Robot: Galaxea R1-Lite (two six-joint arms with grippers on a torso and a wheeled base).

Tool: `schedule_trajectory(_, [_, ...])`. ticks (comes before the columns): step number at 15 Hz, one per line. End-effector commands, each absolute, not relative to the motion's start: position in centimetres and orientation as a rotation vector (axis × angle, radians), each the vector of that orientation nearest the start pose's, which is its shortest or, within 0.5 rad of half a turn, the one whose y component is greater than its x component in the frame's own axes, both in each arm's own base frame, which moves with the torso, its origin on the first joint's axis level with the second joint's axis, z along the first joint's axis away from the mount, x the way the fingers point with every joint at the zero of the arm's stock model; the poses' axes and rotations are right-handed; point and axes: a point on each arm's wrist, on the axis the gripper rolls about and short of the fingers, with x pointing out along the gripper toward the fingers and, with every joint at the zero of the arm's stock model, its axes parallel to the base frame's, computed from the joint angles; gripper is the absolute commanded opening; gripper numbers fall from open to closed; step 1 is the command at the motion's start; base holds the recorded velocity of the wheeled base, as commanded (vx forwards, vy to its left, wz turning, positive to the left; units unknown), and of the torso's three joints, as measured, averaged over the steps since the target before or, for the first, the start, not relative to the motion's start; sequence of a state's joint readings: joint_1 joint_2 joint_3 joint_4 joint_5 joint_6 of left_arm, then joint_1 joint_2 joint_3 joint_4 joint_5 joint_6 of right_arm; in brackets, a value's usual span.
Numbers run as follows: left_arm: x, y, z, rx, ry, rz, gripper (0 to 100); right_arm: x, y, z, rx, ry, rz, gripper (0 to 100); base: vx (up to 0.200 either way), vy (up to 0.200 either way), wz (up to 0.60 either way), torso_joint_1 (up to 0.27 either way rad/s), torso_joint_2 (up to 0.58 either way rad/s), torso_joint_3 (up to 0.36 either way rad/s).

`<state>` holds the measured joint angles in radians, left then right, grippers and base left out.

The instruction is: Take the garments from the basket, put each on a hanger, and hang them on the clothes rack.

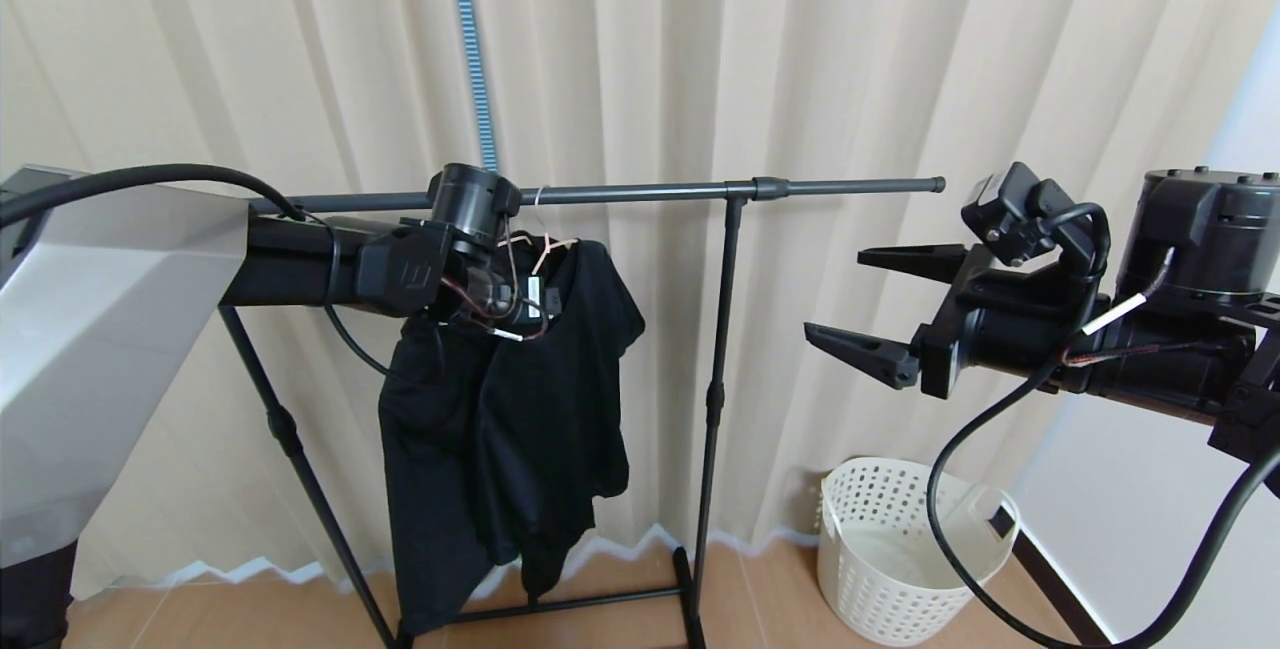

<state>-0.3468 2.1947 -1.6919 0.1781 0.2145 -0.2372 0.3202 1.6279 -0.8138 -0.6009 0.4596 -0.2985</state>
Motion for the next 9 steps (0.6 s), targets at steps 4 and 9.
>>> schedule_trajectory(4, [37.6, -13.5, 20.8, -0.053, 0.604, -0.068, 100, 27.0, 10.0, 20.3, -0.267, 0.102, 0.804, 100, 0.0, 0.0, 0.0, 0.0, 0.0, 0.0])
schedule_trajectory(9, [25.7, -9.6, 24.8, -0.062, 0.558, -0.092, 100, 23.3, 8.8, 22.8, -0.272, 0.004, 0.793, 100, 0.0, 0.0, 0.0, 0.0, 0.0, 0.0])
